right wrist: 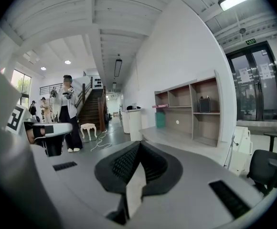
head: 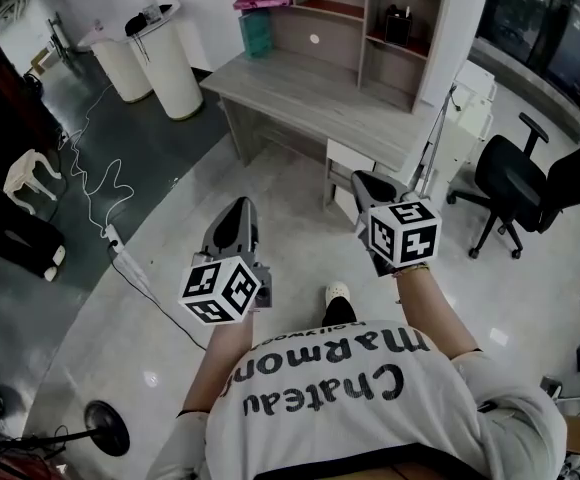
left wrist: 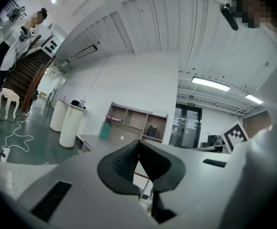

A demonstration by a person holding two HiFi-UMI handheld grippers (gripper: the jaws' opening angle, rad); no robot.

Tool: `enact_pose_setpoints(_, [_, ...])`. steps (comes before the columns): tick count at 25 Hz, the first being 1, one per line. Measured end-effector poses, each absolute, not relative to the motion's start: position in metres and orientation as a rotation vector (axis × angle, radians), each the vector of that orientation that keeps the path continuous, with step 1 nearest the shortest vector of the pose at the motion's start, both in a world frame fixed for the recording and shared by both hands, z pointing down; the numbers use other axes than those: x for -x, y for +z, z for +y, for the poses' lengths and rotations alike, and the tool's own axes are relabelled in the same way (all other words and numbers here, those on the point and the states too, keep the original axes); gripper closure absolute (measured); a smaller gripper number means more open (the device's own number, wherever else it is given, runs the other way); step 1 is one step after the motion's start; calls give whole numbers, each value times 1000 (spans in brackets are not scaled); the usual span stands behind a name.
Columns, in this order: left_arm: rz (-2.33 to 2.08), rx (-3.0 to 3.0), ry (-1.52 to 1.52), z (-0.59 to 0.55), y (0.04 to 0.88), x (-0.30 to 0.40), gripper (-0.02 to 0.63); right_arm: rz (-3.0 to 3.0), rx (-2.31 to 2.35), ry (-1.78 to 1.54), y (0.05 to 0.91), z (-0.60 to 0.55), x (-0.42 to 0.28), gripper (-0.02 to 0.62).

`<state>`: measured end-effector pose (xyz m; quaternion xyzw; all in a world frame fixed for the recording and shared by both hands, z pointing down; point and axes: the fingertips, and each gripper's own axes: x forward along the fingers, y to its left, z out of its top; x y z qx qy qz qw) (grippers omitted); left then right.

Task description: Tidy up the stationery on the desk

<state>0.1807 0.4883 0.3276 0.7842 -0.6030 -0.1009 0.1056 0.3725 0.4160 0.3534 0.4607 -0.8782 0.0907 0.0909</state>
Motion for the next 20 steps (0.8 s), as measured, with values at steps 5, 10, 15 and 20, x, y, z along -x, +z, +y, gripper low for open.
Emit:
enact_pose_setpoints(5, [-1766, -2306, -275, 459, 334, -178, 591, -2602, -1346, 234, 356, 385, -364, 583])
enact_pose_setpoints(10, [-1786, -2285, -286, 413, 330, -165, 591, -2622, -1323, 232, 353, 334, -351, 583])
enact_pose_setpoints(15, [-1806, -2279, -305, 359, 321, -152, 591, -2648, -1292, 222, 345, 274, -334, 583])
enact_pose_setpoints(20, [-1816, -2270, -306, 305, 316, -145, 591, -2665, -1267, 219, 336, 216, -324, 583])
